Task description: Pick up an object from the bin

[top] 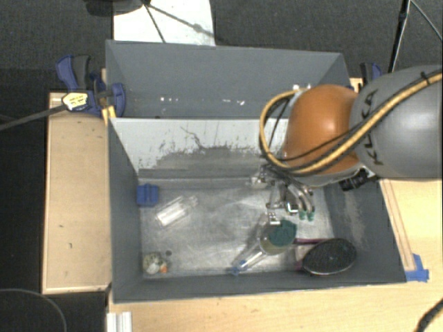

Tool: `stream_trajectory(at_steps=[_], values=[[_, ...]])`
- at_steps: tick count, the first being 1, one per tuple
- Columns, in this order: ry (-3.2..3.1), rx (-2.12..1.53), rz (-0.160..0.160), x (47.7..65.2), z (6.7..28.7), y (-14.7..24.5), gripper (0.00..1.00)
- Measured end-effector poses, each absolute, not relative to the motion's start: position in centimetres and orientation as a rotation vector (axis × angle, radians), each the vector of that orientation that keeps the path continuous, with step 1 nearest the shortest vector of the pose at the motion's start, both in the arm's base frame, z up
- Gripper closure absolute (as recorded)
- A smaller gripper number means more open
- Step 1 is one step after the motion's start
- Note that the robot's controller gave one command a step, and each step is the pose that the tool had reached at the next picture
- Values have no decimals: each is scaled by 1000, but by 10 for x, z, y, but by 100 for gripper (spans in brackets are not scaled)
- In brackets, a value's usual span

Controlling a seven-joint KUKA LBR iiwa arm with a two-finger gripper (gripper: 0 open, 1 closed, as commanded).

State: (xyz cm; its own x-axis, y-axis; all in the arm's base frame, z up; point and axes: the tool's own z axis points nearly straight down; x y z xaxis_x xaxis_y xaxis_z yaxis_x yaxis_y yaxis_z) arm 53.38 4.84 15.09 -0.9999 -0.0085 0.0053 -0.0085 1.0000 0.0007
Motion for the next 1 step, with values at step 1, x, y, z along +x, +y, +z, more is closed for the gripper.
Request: stream_trajectory(at_steps=[1], values=[[-3151,193,-19,533,97,3,0]])
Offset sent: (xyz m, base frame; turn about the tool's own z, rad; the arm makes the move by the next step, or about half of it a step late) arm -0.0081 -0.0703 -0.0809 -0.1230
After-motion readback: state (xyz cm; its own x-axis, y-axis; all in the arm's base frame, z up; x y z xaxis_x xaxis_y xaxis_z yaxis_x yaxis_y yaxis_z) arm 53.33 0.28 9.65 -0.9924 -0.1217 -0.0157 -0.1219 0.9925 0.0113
